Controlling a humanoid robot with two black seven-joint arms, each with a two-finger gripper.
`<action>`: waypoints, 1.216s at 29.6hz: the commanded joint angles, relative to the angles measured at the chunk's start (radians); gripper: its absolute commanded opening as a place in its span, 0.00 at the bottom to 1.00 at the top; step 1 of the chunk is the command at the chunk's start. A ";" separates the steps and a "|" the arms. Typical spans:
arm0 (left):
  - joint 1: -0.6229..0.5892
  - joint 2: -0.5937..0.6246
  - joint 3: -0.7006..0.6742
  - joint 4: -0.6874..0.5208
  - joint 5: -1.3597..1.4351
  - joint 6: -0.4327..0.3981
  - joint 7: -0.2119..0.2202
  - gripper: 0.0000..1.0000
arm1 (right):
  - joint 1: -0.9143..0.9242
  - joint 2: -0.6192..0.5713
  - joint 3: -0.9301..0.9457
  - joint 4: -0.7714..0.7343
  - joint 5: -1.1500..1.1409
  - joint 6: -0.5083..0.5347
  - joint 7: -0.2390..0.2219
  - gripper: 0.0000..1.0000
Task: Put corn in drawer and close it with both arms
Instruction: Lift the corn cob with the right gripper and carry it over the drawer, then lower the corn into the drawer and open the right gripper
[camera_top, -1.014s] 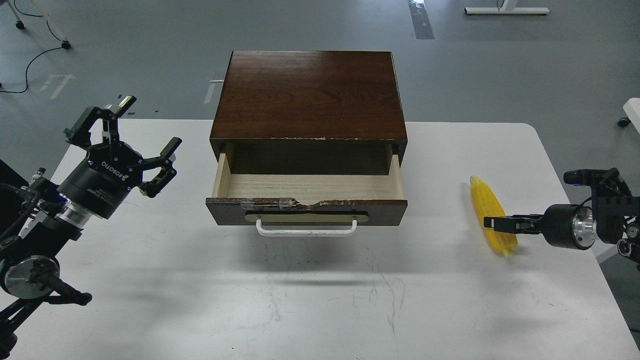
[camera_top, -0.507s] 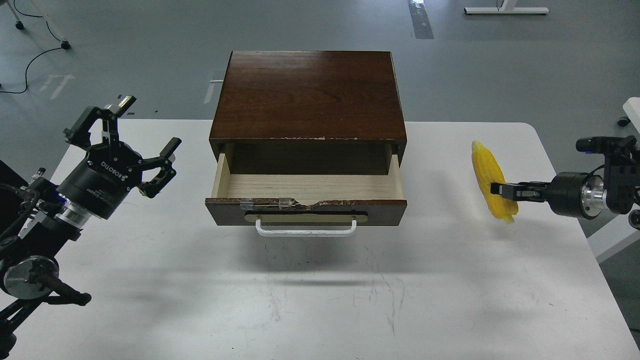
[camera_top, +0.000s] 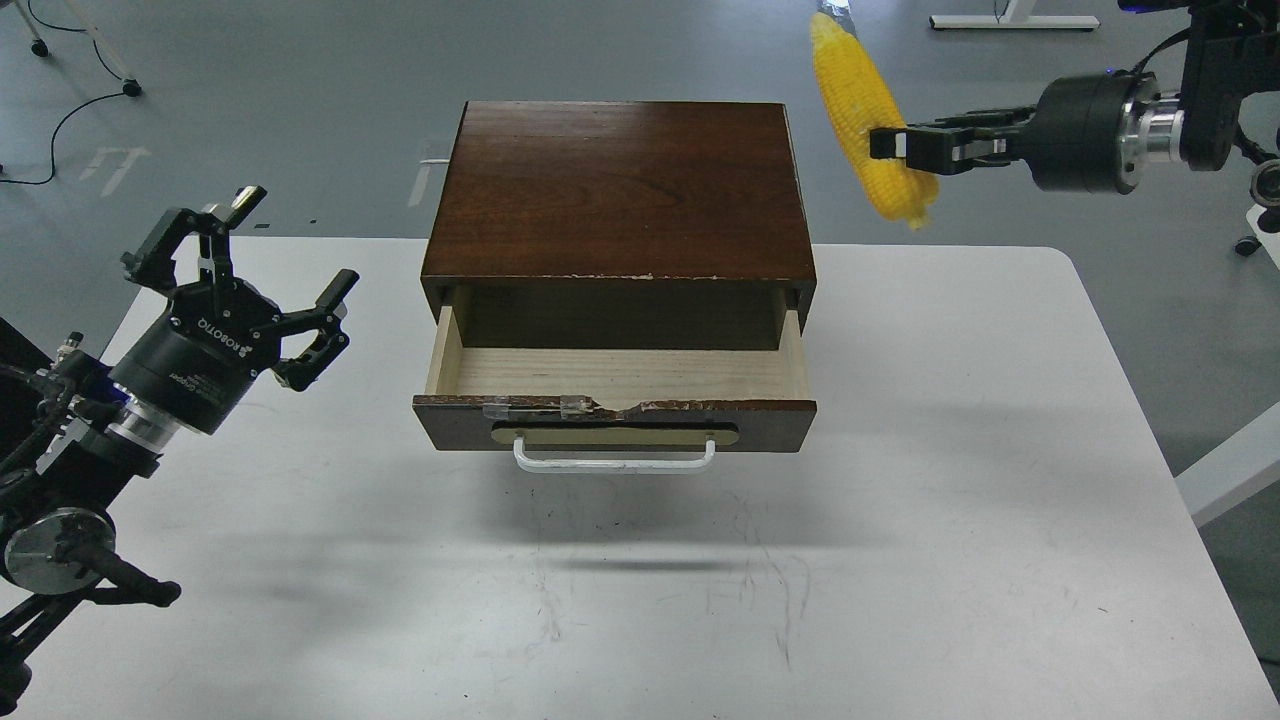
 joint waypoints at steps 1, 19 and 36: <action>0.000 0.001 0.000 -0.001 0.000 0.000 0.000 1.00 | 0.075 0.092 -0.055 0.045 -0.014 -0.002 0.000 0.14; 0.000 0.008 0.000 -0.001 0.000 0.000 0.000 1.00 | 0.126 0.465 -0.273 -0.056 -0.231 -0.198 0.000 0.17; 0.002 0.015 0.000 -0.001 0.000 0.000 0.000 1.00 | 0.107 0.548 -0.350 -0.071 -0.242 -0.221 0.000 0.33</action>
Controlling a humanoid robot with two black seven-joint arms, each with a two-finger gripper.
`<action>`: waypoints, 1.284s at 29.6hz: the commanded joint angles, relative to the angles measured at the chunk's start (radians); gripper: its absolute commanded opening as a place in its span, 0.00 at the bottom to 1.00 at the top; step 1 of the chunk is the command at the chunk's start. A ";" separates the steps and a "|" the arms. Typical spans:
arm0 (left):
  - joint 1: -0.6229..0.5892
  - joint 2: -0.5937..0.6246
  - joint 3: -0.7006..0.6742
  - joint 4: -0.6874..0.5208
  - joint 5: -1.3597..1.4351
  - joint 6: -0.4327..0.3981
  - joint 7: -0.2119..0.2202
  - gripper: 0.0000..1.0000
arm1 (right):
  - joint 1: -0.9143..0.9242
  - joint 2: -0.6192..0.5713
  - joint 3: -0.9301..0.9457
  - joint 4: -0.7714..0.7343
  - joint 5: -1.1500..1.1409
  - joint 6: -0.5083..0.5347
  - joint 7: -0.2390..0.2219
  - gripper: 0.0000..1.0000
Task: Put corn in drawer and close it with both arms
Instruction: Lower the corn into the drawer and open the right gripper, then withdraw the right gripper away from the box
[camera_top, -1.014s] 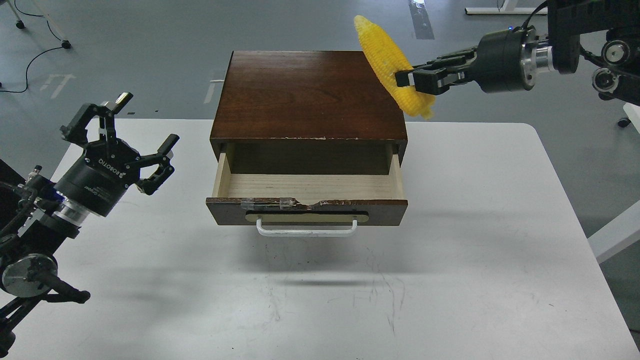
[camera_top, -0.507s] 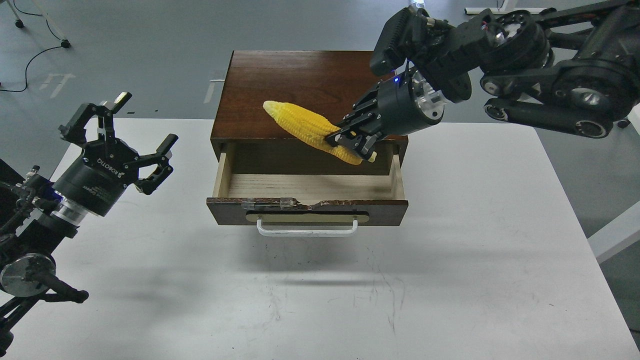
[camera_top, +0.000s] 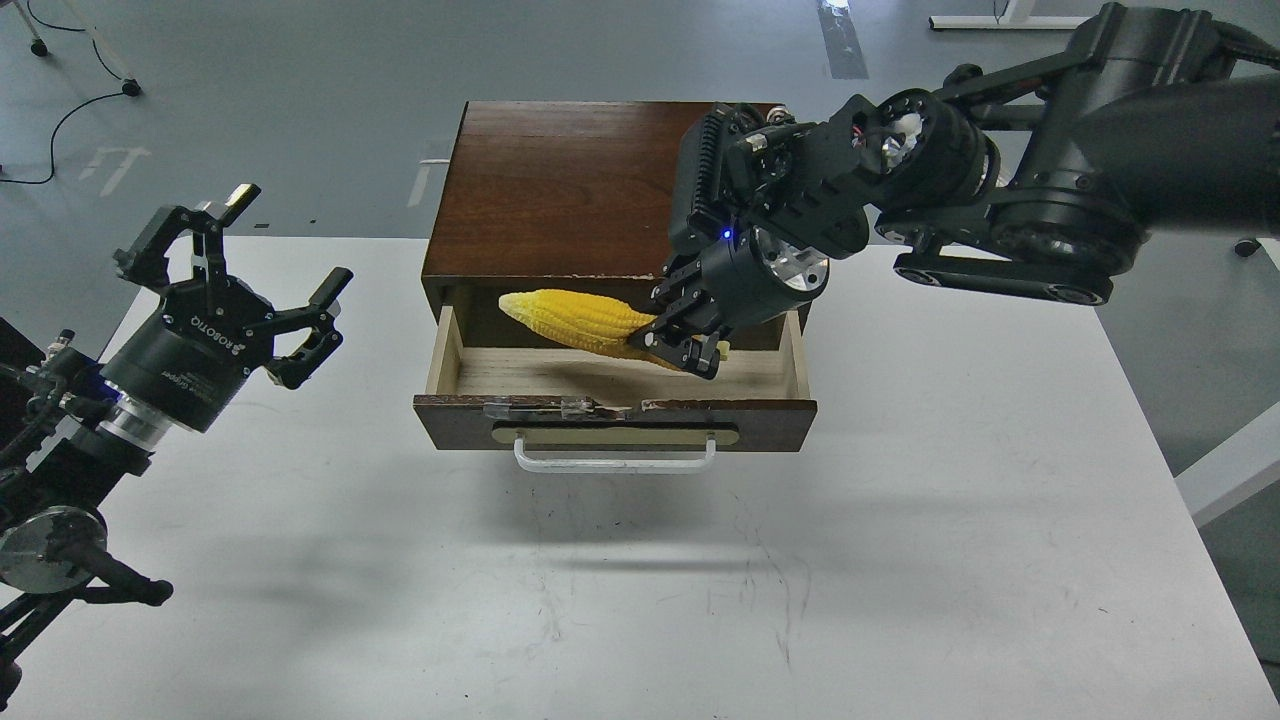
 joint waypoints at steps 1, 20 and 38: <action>0.001 0.000 0.000 0.000 0.000 0.000 0.000 1.00 | -0.008 0.003 -0.001 -0.011 0.001 0.000 0.000 0.37; -0.001 0.002 -0.011 0.000 0.000 0.000 0.000 1.00 | 0.010 -0.076 0.058 -0.002 0.053 -0.046 0.000 0.78; 0.002 -0.011 -0.006 0.003 0.038 0.000 0.000 1.00 | -0.564 -0.655 0.660 0.049 0.914 -0.042 0.000 0.98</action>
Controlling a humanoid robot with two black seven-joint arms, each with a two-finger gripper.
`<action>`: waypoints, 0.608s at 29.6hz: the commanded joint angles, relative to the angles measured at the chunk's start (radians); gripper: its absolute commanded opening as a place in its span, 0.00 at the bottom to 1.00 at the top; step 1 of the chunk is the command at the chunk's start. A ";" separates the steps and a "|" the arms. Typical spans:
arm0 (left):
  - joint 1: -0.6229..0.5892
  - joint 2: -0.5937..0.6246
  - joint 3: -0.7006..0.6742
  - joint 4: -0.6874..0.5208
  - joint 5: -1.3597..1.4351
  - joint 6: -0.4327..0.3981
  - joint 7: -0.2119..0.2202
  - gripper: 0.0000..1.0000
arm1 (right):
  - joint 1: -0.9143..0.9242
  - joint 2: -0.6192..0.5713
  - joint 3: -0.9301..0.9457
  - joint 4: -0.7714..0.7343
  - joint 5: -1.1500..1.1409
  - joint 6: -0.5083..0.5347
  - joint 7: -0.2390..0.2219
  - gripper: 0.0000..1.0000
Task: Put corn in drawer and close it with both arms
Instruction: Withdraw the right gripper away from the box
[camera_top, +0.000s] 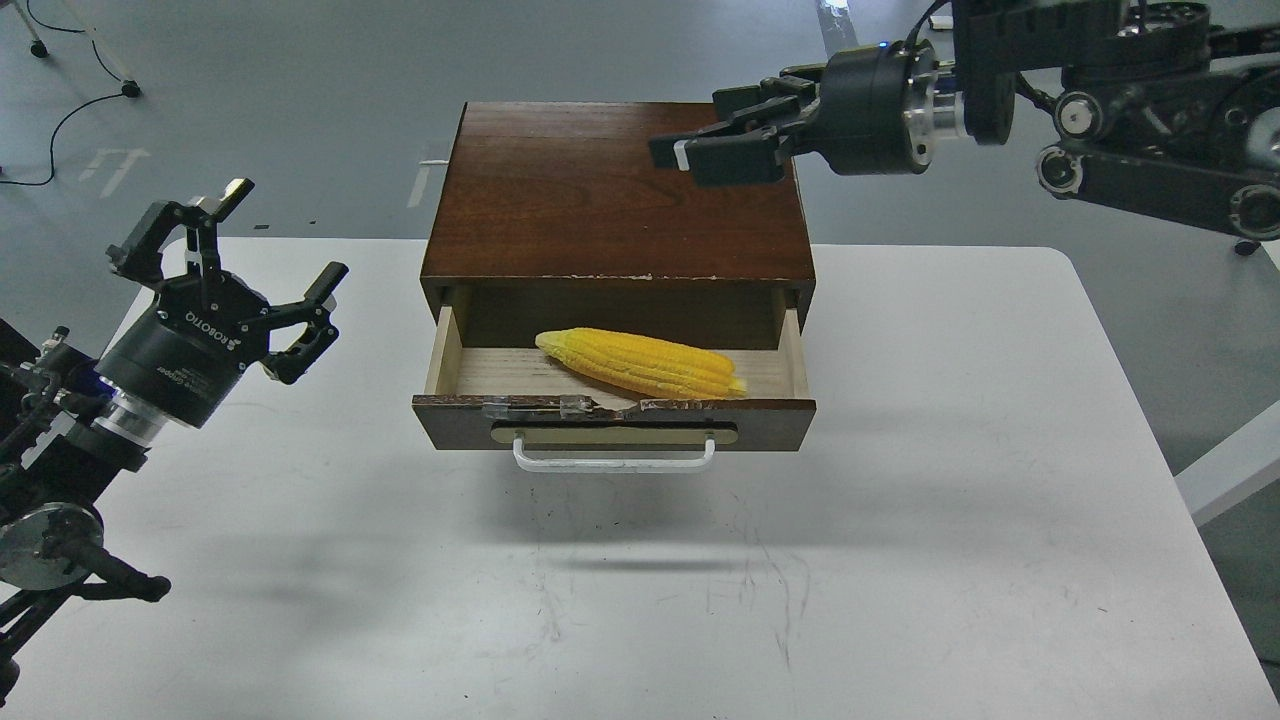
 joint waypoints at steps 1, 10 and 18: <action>0.001 -0.006 0.002 0.001 0.032 0.000 0.000 1.00 | -0.329 -0.068 0.286 -0.018 0.171 0.003 0.000 0.98; 0.001 -0.007 0.004 0.001 0.035 0.000 0.000 1.00 | -0.721 -0.045 0.555 -0.039 0.435 0.004 0.000 0.99; 0.001 -0.004 0.008 0.003 0.037 0.000 0.000 1.00 | -0.789 -0.019 0.558 -0.115 0.678 0.160 0.000 1.00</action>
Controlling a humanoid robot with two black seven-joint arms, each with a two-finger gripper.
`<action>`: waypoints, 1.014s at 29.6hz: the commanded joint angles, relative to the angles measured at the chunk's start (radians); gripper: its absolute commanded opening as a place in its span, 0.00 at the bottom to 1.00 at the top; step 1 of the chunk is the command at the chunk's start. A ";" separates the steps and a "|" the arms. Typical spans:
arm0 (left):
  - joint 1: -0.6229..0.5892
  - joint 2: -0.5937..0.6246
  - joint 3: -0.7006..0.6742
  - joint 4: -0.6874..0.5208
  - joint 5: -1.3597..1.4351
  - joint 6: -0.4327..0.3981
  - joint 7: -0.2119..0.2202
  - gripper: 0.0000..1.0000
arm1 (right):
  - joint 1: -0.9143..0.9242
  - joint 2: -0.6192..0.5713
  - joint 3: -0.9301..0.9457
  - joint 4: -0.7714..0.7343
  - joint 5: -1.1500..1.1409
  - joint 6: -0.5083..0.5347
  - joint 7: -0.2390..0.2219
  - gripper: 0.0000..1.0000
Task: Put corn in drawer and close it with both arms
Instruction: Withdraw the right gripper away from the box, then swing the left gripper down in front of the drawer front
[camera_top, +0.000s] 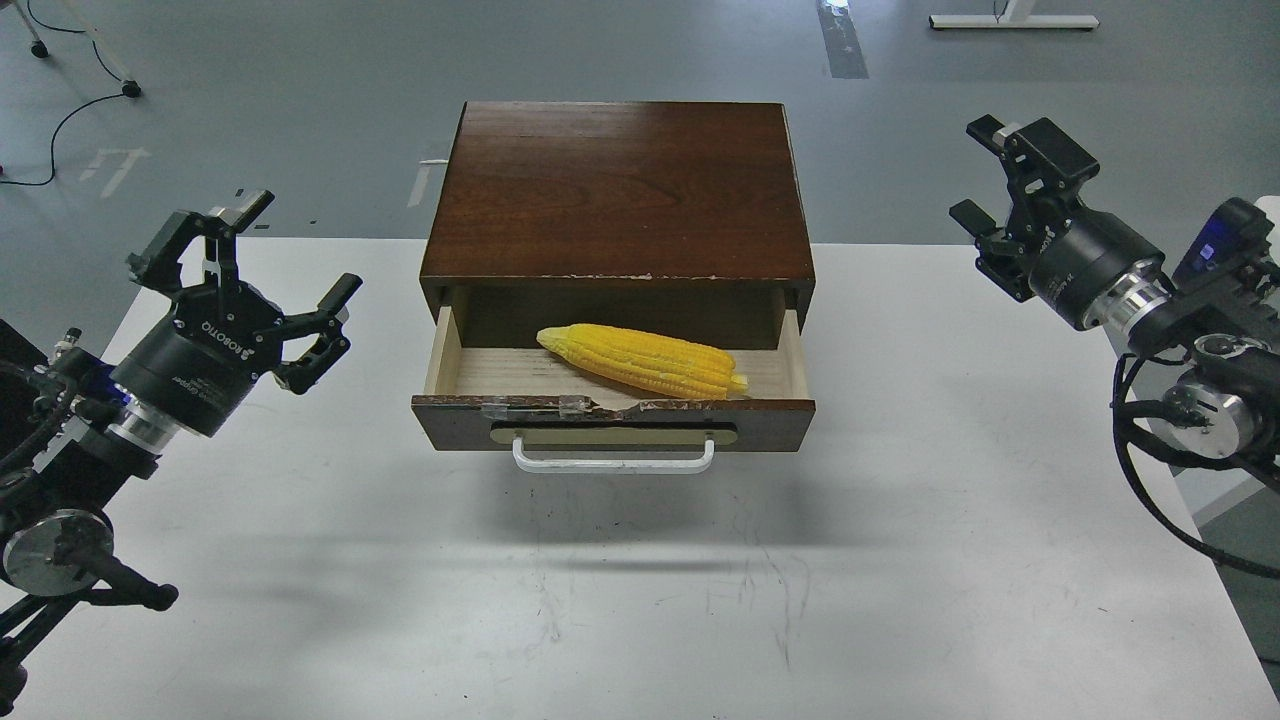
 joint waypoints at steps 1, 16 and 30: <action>0.000 0.003 0.001 0.000 0.000 0.000 0.000 1.00 | -0.030 0.010 0.001 -0.048 0.079 0.135 0.000 1.00; -0.170 0.144 -0.038 -0.066 0.276 0.000 0.000 1.00 | -0.051 0.013 -0.003 -0.080 0.105 0.250 0.000 1.00; -0.272 -0.046 0.003 -0.429 1.154 0.000 0.000 0.98 | -0.076 0.009 -0.017 -0.086 0.096 0.252 0.000 1.00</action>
